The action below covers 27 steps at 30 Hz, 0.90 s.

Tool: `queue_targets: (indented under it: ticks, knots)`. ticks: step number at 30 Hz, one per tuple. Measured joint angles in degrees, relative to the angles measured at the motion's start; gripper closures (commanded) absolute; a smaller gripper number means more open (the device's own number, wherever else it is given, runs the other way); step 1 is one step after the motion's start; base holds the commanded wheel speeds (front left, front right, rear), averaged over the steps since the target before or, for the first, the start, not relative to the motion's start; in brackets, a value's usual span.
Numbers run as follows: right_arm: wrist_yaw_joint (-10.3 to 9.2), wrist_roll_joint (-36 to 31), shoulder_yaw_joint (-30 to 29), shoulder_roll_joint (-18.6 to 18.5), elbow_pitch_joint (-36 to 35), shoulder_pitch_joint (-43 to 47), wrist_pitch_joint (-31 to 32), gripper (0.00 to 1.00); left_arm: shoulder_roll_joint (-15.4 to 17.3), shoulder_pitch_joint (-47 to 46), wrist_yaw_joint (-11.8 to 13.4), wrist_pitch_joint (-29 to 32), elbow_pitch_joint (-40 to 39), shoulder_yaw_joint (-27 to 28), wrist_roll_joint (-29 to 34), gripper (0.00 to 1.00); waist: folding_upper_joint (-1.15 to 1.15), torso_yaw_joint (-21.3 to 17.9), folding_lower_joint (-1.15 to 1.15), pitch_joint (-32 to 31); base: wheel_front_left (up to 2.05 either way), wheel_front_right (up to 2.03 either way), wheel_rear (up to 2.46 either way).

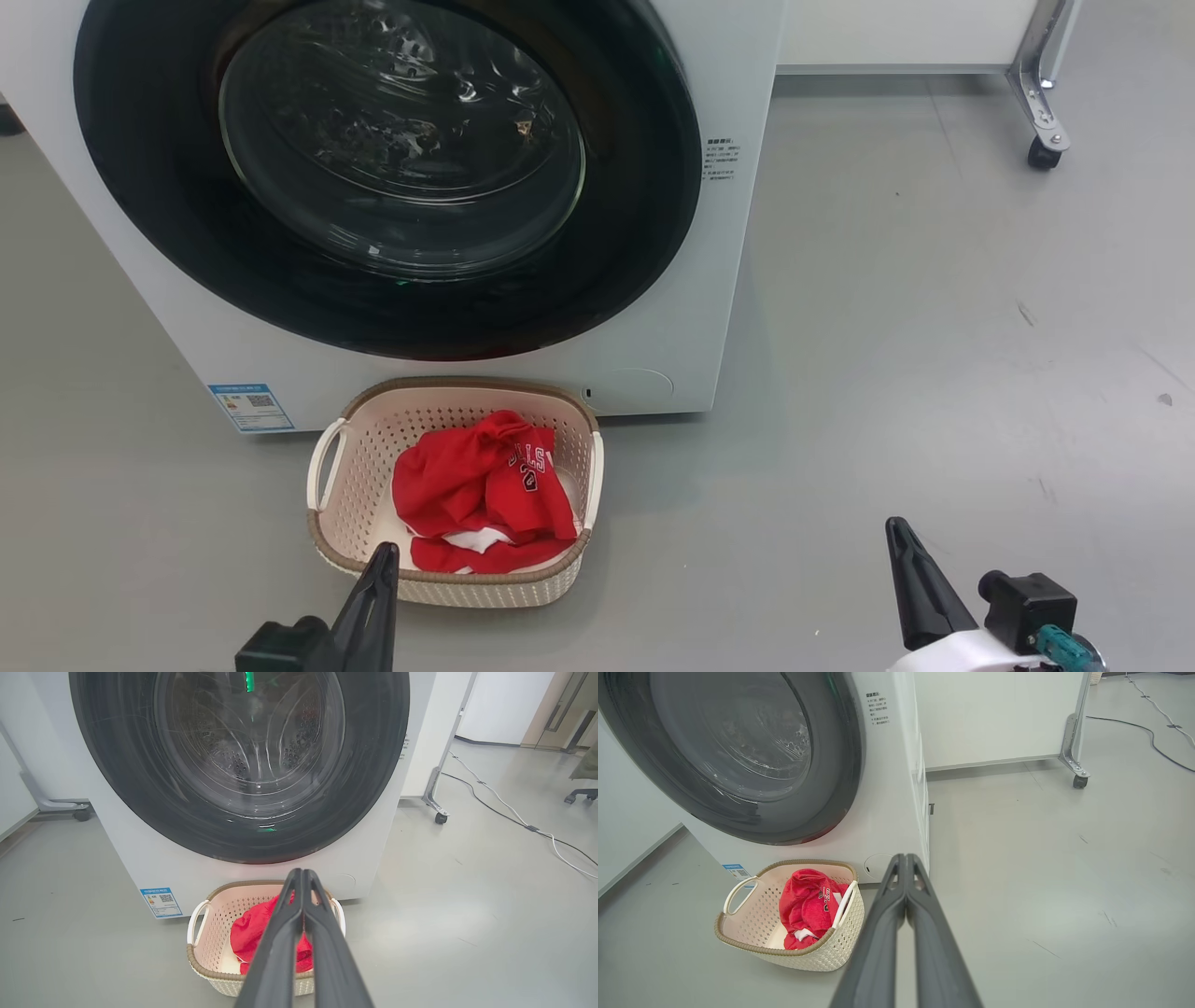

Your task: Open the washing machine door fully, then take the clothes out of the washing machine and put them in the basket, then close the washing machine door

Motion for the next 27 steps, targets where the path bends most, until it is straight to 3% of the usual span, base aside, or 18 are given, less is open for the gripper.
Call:
queue_targets:
  ticks: [27]
  knots:
    - [1.27, 21.45, -4.21, 0.21, -0.98, -1.15, 4.70, 1.00, -0.49, -0.26, -1.94, 2.31, 0.86, 4.30, -21.85, 1.00, 0.00, -0.88, 0.00, -0.22, 0.00, 0.00, 0.00]
